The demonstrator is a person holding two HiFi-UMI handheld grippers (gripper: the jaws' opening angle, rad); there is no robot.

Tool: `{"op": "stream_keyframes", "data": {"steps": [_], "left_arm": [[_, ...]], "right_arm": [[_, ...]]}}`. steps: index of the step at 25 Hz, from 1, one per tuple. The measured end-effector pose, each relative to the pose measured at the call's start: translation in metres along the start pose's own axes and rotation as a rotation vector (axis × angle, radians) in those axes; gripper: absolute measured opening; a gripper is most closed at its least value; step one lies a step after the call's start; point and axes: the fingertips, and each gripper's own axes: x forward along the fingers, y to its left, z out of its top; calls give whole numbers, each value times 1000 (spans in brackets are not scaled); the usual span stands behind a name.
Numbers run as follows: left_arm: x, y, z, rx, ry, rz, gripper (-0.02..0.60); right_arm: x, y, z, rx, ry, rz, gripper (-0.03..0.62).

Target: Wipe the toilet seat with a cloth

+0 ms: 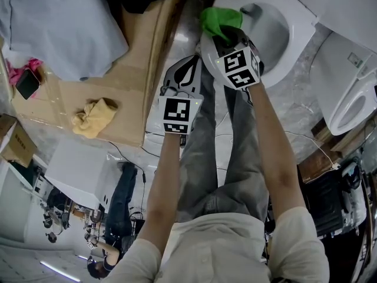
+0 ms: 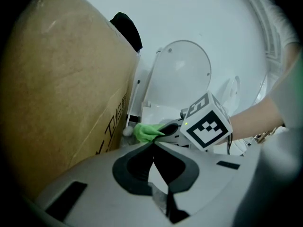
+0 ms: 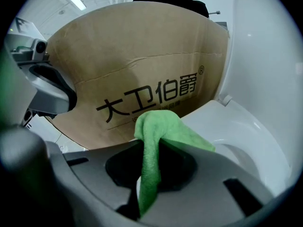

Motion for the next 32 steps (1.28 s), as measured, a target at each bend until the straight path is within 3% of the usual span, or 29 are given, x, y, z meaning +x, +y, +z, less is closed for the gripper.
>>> {"op": "stream_keyframes", "data": {"steps": [32], "left_arm": [[-21,-7,-46,37,108,-45,12]], "right_arm": [[-25,82,-63,64,74,62,43]]}}
